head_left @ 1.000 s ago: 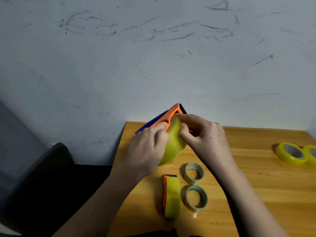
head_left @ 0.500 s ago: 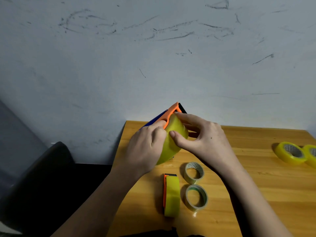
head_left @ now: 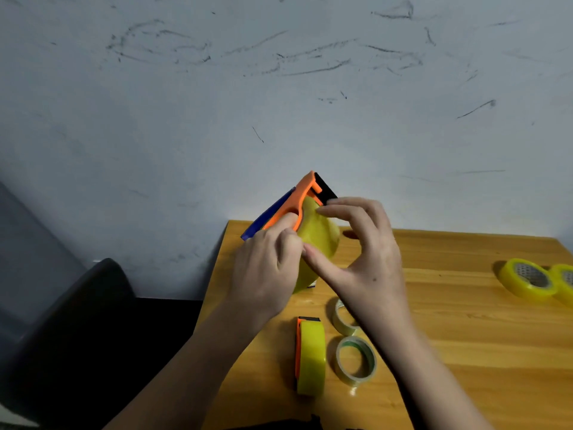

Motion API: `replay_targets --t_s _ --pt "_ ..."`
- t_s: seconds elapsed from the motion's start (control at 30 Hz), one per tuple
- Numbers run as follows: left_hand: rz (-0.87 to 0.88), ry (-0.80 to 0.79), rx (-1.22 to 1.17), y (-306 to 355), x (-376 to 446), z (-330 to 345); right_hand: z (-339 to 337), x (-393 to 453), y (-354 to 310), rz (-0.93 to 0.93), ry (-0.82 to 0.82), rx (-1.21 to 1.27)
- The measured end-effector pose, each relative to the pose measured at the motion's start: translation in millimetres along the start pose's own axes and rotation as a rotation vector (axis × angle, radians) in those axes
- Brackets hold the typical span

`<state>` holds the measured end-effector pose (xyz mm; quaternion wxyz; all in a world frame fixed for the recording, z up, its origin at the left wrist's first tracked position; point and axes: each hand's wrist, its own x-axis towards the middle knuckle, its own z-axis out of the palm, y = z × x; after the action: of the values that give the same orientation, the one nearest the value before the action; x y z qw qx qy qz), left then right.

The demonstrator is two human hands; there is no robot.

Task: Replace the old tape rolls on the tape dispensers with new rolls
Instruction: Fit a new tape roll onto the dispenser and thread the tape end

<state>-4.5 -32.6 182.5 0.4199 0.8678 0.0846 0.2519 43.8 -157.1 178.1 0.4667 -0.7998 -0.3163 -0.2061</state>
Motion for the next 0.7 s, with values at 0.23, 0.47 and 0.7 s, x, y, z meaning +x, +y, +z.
replay_targets --t_s 0.23,0.47,0.7 --pt "0.154 0.115 0.110 6.9 -1.2 0.0 6.9 -2.6 -4.1 -0.105 0.141 0.132" --pt "0.159 0.168 0.133 8.8 -2.6 -0.7 8.5 -3.3 -4.8 -0.117 0.144 0.094" --pt "0.126 0.189 0.160 11.6 -1.3 1.1 20.4 -5.8 -8.4 -0.085 0.147 -0.037"
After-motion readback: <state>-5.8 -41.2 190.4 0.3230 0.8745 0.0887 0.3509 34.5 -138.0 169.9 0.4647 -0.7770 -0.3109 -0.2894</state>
